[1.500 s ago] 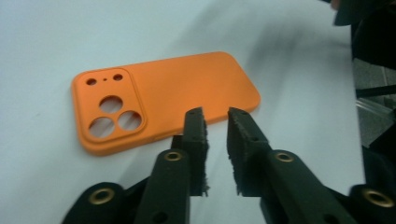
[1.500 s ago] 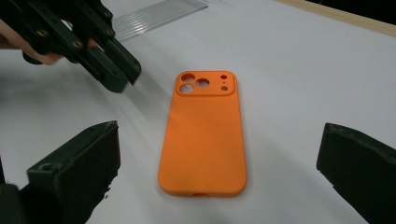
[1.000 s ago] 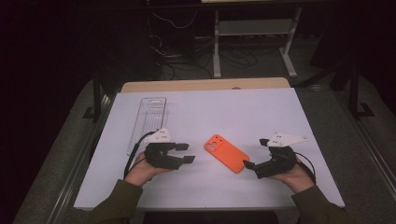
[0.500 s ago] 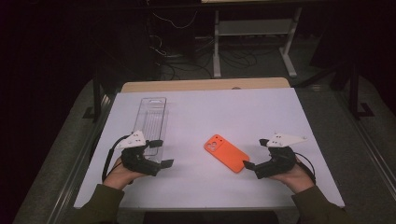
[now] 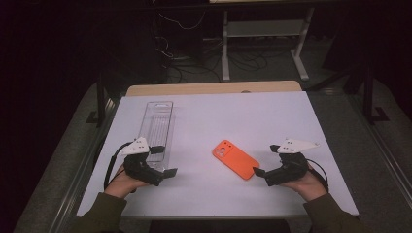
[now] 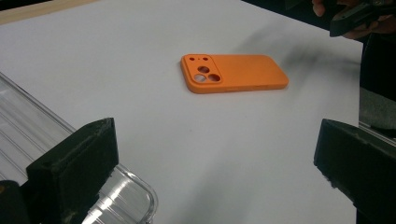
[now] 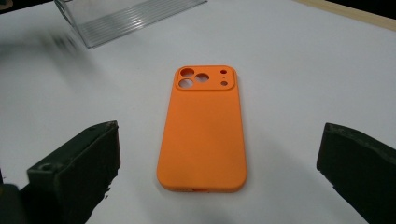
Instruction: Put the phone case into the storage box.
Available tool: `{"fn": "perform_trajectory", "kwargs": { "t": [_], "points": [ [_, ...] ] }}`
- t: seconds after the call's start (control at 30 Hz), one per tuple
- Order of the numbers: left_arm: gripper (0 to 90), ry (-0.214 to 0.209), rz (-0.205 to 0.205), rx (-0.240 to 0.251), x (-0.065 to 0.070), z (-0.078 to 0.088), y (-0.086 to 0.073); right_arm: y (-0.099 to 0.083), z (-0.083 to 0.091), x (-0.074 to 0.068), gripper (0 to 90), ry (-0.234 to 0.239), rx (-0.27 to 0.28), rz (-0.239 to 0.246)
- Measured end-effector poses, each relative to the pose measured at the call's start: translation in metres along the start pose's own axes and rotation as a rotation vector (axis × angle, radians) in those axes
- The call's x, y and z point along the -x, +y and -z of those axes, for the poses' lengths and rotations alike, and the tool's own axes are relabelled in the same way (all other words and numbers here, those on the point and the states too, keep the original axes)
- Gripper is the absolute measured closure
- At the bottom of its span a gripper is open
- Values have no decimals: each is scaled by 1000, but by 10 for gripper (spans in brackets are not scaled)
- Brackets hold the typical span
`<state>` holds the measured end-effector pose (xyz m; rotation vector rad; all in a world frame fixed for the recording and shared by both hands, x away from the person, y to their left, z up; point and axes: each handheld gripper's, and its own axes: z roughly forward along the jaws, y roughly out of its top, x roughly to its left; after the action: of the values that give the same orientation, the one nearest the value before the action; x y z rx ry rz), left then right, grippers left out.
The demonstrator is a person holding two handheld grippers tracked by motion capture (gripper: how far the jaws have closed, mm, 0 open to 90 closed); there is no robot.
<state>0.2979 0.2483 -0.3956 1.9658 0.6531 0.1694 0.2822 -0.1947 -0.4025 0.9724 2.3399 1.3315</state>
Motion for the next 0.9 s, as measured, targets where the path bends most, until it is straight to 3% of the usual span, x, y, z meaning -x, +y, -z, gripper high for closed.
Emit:
{"fn": "perform_trajectory", "kwargs": {
  "t": [0.4, 0.9],
  "points": [
    [0, 2, -1, -1, -1, 0, 1, 7, -5, 3, 0, -13, -6, -4],
    [0, 14, 8, 10, 0, 0, 1, 24, -16, 4, 0, 4, -29, -2]
  ]
}}
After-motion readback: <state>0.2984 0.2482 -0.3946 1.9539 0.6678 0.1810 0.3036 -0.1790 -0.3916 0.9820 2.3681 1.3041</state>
